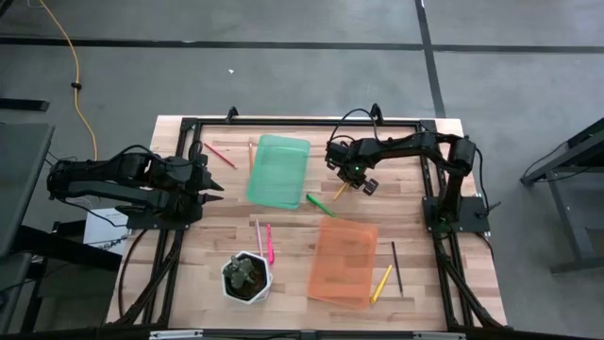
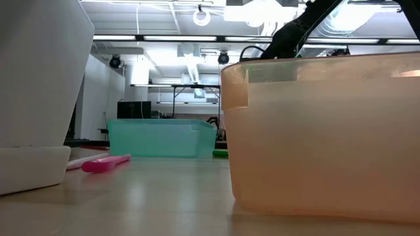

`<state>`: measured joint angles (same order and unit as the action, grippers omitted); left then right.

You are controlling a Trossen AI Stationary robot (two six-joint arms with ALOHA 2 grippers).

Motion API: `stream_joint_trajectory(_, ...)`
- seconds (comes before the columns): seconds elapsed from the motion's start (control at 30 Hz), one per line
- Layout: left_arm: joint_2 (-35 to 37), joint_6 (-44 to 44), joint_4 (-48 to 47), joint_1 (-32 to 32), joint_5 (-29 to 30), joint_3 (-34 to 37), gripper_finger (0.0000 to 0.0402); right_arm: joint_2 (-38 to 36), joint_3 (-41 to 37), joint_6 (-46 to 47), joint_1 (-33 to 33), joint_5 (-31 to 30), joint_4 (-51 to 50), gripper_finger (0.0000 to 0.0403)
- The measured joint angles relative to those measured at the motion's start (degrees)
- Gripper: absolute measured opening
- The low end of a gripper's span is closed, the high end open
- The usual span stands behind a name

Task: Sort pens & pencils
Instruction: Put the yellow pencil into the green bin

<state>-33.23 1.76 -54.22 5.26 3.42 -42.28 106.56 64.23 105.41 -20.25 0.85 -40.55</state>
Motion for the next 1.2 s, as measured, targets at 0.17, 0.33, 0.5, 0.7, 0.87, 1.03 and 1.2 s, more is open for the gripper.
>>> stream_joint_trajectory(0.17, 0.0, 0.0, 0.0, 0.0, 0.0, 0.0, 0.0108, 0.0, 0.0, 0.0, 0.0, 0.0, 0.0, 0.0080)
stream_joint_trajectory(0.33, 0.0, 0.0, 0.0, 0.0, 0.0, 0.0, 0.0108, 0.0, 0.0, 0.0, 0.0, 0.1, -0.2, 0.0049)
stream_joint_trajectory(0.5, 0.0, 0.0, 0.0, 0.0, 0.0, 0.0, 0.0108, 0.0, -0.1, -0.5, 0.0, 0.0, 0.0, 0.0008)
stream_joint_trajectory(0.7, 0.0, 0.0, 0.0, 0.0, 0.0, 0.0, 0.0108, 0.2, 0.5, -0.8, 0.0, -0.1, 0.3, 0.0010)
stream_joint_trajectory(0.87, 0.0, 0.0, 0.0, 0.0, 0.0, 0.0, 0.0108, 0.3, 3.3, -3.6, -0.4, -2.2, -0.3, 0.0003)
stream_joint_trajectory(1.03, 0.0, -0.1, 0.0, 0.0, 0.0, 0.0, 0.0108, 0.3, 6.0, -6.0, -1.2, -4.3, -0.8, 0.0003)
stream_joint_trajectory(1.2, 0.0, -0.2, 0.0, 0.0, 0.0, 0.0, 0.0108, 0.3, 8.9, -8.7, -1.2, -6.5, -1.1, 0.0003)
